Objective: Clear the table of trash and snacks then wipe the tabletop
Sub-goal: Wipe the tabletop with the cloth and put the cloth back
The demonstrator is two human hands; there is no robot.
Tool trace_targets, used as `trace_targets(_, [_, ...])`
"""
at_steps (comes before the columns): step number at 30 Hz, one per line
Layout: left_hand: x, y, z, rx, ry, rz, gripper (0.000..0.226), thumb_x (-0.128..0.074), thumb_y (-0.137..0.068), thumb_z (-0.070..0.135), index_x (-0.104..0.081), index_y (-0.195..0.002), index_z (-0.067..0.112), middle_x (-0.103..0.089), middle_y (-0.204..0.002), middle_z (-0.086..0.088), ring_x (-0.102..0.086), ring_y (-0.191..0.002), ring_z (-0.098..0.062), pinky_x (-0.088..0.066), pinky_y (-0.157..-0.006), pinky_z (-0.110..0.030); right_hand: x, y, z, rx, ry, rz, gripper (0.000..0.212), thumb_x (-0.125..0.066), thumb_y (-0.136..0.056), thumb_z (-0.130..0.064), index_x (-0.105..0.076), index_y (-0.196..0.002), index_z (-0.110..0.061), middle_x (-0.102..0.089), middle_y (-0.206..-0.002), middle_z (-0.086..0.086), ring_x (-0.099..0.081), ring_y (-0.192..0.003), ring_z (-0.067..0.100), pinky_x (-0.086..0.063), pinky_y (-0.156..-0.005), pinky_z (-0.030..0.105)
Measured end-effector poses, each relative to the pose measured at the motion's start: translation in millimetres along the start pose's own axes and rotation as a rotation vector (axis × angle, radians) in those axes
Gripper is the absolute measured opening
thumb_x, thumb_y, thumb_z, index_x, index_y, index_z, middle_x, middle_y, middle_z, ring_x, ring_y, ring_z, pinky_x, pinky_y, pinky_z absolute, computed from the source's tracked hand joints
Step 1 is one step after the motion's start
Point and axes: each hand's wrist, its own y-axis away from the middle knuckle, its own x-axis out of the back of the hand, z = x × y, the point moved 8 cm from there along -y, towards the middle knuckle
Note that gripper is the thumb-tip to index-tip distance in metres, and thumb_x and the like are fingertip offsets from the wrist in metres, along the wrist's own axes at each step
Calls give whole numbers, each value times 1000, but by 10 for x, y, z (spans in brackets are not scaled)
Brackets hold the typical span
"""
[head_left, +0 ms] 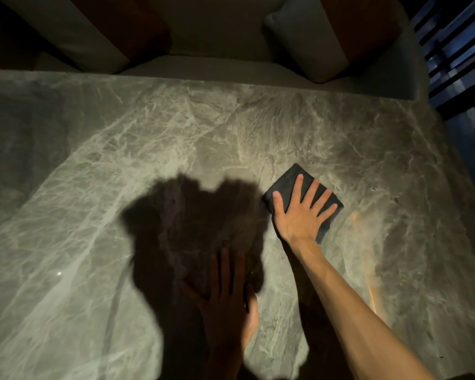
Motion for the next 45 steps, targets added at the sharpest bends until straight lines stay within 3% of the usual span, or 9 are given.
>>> trace_targets(7, [33, 26, -21, 42, 62, 34, 74, -47, -84, 40, -22, -151, 23, -19, -161, -6, -20, -149, -28, -7, -108, -77, 25, 523, 258, 295, 121, 11, 66, -19, -95, -63, 5, -152, -39, 5, -163, 9, 12, -148, 39, 3, -117, 62])
trace_targets(12, [5, 12, -44, 48, 55, 22, 71, -47, -86, 39, -26, -151, 22, -18, -162, -8, -17, -149, -31, -5, -109, -77, 107, 234, 840, 71, 88, -9, 62, -11, -94, -64, 6, -151, -43, 5, -164, 5, 10, -149, 34, 2, -118, 61])
trace_targets(16, [-32, -8, -26, 52, 45, 24, 64, -46, -88, 42, -36, -148, 22, -26, -159, -9, -19, -148, -34, -8, -106, -79, 159, -393, 493, -78, -19, -7, 67, -7, -90, -70, 8, -150, -45, 10, -163, 5, 16, -148, 36, 7, -115, 63])
trace_targets(20, [-42, 9, 0, 48, 32, -2, 62, -39, -89, 42, -37, -147, 23, -28, -158, -8, -21, -148, -34, -9, -105, -79, 102, -135, -47, 193, 29, -9, 62, -12, -94, -65, 6, -150, -45, 9, -163, 5, 14, -148, 38, 8, -116, 62])
trace_targets(24, [-40, 10, -3, 68, 29, -32, 62, -36, -90, 43, -34, -148, 24, -26, -160, -7, -17, -149, -32, -10, -105, -78, 20, 647, 276, 413, 162, 36, 62, -20, -95, -60, -1, -151, -43, -1, -164, 4, 6, -150, 35, -3, -118, 60])
trace_targets(28, [-16, 3, -22, 69, 11, -26, 63, -41, -89, 42, -32, -149, 23, -25, -160, -8, -16, -149, -33, -9, -105, -78, 140, 230, 855, 187, 134, 3, 65, -17, -90, -70, 3, -149, -49, 1, -164, 1, 6, -150, 33, -2, -118, 61])
trace_targets(32, [-21, -1, 1, 73, 5, -18, 64, -39, -89, 42, -31, -150, 23, -25, -160, -8, -15, -150, -33, -8, -105, -79, 171, -378, 455, 0, -31, -1, 70, -11, -84, -78, 7, -147, -52, 9, -163, 5, 15, -147, 38, 6, -113, 67])
trace_targets(39, [-36, 2, 18, 78, -23, -8, 62, -40, -90, 40, -35, -148, 22, -30, -158, -8, -19, -149, -33, -7, -106, -78, 11, 713, 304, 489, 142, 35, 66, -24, -91, -69, -9, -151, -45, 1, -164, 5, 8, -149, 37, -3, -117, 63])
trace_targets(45, [-30, 20, -8, 89, -27, 11, 62, -35, -91, 41, -31, -150, 23, -26, -159, -7, -17, -149, -32, -5, -107, -78, 189, -49, 778, 103, 17, 11, 68, -16, -86, -77, 3, -146, -54, 4, -164, 0, 11, -149, 33, 1, -116, 63])
